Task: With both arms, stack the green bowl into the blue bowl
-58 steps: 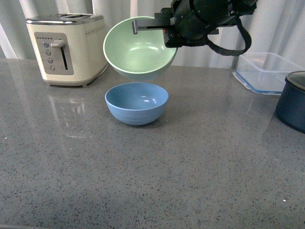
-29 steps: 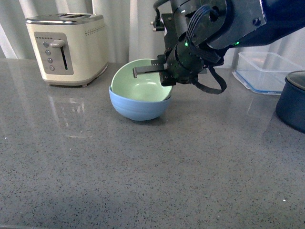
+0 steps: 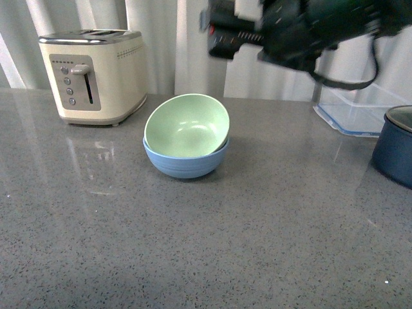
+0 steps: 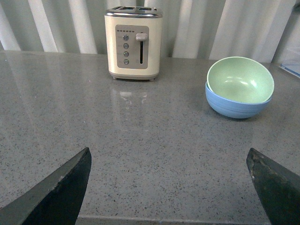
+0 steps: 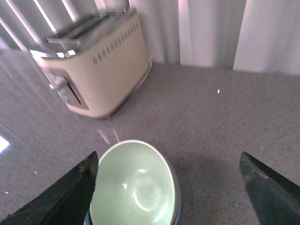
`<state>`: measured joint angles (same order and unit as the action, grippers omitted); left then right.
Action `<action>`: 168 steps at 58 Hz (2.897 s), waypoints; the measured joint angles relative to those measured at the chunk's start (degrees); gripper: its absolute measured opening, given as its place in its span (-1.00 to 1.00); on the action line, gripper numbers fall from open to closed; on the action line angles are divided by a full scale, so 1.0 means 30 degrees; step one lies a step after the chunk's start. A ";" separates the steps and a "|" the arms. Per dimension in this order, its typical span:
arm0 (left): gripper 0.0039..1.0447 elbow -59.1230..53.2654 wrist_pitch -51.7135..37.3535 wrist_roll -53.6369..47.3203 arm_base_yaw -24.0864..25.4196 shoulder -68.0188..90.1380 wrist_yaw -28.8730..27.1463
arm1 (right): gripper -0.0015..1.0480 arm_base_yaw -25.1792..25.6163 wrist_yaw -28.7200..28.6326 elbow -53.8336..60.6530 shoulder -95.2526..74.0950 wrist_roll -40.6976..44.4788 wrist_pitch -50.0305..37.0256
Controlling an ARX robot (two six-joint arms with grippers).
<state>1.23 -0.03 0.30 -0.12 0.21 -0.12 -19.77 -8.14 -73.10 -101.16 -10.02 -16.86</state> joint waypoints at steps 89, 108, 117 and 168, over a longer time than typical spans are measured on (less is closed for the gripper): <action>0.87 0.0000 0.0000 0.0000 0.0000 -0.0007 0.0022 | -0.98 0.6543 0.2754 2.4188 1.9853 0.3315 -0.7664; 0.87 0.0000 0.0000 0.0000 0.0000 -0.0007 0.0029 | -0.98 0.6543 0.2754 2.4268 2.3904 0.3315 -0.4051; 0.87 0.0000 0.0000 0.0000 0.0000 -0.0007 0.0029 | -0.98 0.6543 0.2747 2.4268 2.5507 0.3315 -0.2565; 0.87 0.0000 0.0000 0.0000 0.0000 -0.0007 0.0022 | -0.98 0.6543 0.2688 2.4261 3.3580 0.3322 0.5501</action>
<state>1.23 -0.03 0.30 -0.12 0.19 -0.05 -0.14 -0.08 -0.32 -0.43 -0.05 -0.36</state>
